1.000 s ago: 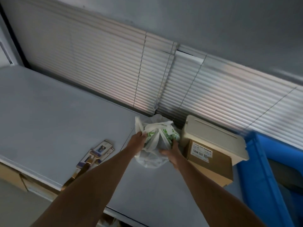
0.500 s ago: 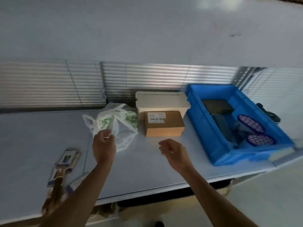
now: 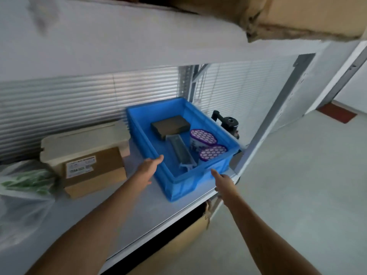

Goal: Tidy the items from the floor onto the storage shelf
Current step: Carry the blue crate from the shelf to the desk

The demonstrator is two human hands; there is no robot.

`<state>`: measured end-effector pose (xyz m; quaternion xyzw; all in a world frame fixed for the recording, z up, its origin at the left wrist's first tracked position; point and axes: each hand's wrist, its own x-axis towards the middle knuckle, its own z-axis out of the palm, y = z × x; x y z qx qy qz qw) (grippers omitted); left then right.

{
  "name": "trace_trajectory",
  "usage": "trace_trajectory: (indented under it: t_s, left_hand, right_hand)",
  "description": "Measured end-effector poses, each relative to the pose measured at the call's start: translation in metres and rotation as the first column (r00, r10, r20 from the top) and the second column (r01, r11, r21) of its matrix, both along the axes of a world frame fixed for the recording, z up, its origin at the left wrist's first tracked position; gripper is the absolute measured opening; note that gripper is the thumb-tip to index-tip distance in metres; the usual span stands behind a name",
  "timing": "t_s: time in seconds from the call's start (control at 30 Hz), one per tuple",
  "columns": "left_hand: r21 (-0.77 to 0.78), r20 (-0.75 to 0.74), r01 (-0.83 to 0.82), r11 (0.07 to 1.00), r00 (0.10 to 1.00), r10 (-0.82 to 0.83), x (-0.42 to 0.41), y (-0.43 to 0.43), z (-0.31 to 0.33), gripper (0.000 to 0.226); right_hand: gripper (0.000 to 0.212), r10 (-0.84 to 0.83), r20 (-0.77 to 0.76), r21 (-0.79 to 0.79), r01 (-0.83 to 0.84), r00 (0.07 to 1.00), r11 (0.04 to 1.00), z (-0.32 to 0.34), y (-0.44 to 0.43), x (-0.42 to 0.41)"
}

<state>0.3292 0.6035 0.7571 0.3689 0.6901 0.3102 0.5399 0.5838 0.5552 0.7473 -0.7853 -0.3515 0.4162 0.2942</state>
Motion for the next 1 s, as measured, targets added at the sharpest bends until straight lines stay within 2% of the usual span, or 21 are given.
trace_trajectory:
  t_s: [0.03,0.1,0.13,0.2,0.3,0.43,0.57,0.63,0.7,0.77,0.9,1.0]
  left_hand:
    - [-0.048,0.025,-0.034,0.998,0.999,0.035,0.013,0.012,0.001,0.063]
    - [-0.076,0.04,-0.089,0.993,0.995,0.092,0.029,0.022,-0.001,0.055]
    - [-0.06,0.004,-0.121,0.991,0.993,0.121,0.034,0.024,-0.003,0.05]
    - [-0.041,-0.034,-0.177,0.983,0.984,0.176,0.039,0.024,-0.006,0.044]
    - [-0.04,0.023,-0.202,0.979,0.979,0.203,0.041,0.02,-0.006,0.045]
    - [-0.044,0.044,-0.167,0.985,0.985,0.169,0.036,0.01,-0.012,0.059]
    - [-0.106,-0.075,-0.079,0.991,0.995,0.072,0.033,-0.018,0.004,0.061]
    - [-0.13,-0.078,-0.076,0.989,0.995,0.067,0.025,-0.024,0.001,0.065]
    - [-0.14,-0.076,-0.074,0.987,0.995,0.064,0.019,-0.031,0.003,0.074]
    - [-0.155,-0.056,-0.065,0.986,0.997,0.057,0.016,-0.038,0.006,0.066]
    - [-0.232,0.115,0.014,0.973,0.993,0.013,0.012,-0.06,0.007,0.026]
    - [-0.242,0.138,0.095,0.966,0.988,-0.063,0.006,-0.087,-0.006,0.012]
  right_hand:
    - [0.074,-0.043,-0.119,-0.056,0.036,0.992,0.998,0.003,0.011,0.009]
    - [0.088,-0.101,-0.38,-0.165,0.04,0.92,0.985,0.01,0.027,0.02]
    - [0.095,-0.115,-0.471,-0.193,0.025,0.875,0.981,0.015,0.034,0.023]
    - [0.103,-0.137,-0.556,-0.235,0.003,0.82,0.972,0.017,0.046,0.022]
    - [0.092,-0.17,-0.574,-0.257,0.021,0.801,0.966,0.013,0.059,0.01]
    - [0.049,-0.257,-0.613,-0.239,0.134,0.748,0.962,0.012,0.053,-0.005]
    - [0.039,-0.325,-0.593,-0.259,0.207,0.737,0.943,0.01,0.017,0.001]
    - [0.034,-0.368,-0.582,-0.266,0.259,0.725,0.929,0.008,-0.007,0.009]
    - [0.038,-0.383,-0.564,-0.237,0.301,0.732,0.924,0.006,-0.035,0.017]
    - [0.037,-0.394,-0.55,-0.185,0.352,0.737,0.918,0.002,-0.065,0.024]
    - [0.027,-0.444,-0.498,-0.11,0.453,0.745,0.885,-0.002,-0.137,0.032]
    - [0.016,-0.48,-0.468,-0.073,0.509,0.742,0.858,-0.008,-0.198,0.03]
